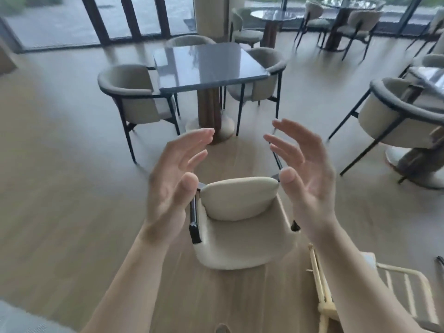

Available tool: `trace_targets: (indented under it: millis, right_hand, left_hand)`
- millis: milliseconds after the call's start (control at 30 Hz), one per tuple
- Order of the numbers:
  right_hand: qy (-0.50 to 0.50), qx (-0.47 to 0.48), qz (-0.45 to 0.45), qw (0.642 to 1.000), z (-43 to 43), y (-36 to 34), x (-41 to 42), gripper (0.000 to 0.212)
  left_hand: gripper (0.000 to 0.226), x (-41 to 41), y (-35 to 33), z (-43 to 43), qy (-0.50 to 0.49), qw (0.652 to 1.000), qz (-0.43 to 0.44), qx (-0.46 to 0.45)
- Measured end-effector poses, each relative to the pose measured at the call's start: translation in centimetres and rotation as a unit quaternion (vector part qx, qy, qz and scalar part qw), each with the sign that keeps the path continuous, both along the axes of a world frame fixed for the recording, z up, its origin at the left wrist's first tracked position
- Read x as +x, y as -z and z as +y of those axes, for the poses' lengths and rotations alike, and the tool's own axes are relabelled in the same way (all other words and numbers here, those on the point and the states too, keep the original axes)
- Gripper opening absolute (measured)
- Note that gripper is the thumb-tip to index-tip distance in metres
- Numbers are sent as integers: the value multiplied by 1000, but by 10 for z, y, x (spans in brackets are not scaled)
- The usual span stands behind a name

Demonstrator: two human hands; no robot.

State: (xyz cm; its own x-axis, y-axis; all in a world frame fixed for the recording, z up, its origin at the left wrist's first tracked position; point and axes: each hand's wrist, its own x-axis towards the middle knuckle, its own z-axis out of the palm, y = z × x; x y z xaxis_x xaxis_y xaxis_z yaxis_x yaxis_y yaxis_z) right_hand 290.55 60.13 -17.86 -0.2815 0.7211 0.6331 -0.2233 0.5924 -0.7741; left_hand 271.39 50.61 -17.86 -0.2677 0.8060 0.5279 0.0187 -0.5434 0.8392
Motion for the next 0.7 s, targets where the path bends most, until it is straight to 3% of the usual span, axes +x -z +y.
trace_targets:
  millis: [467, 700]
  right_hand:
    - [-7, -54, -33, 998, 83, 37, 58, 71]
    - [-42, -72, -28, 996, 135, 89, 82, 75]
  left_hand:
    - [68, 56, 35, 101, -20, 999, -11, -29]
    - [60, 94, 78, 133, -59, 997, 0, -58]
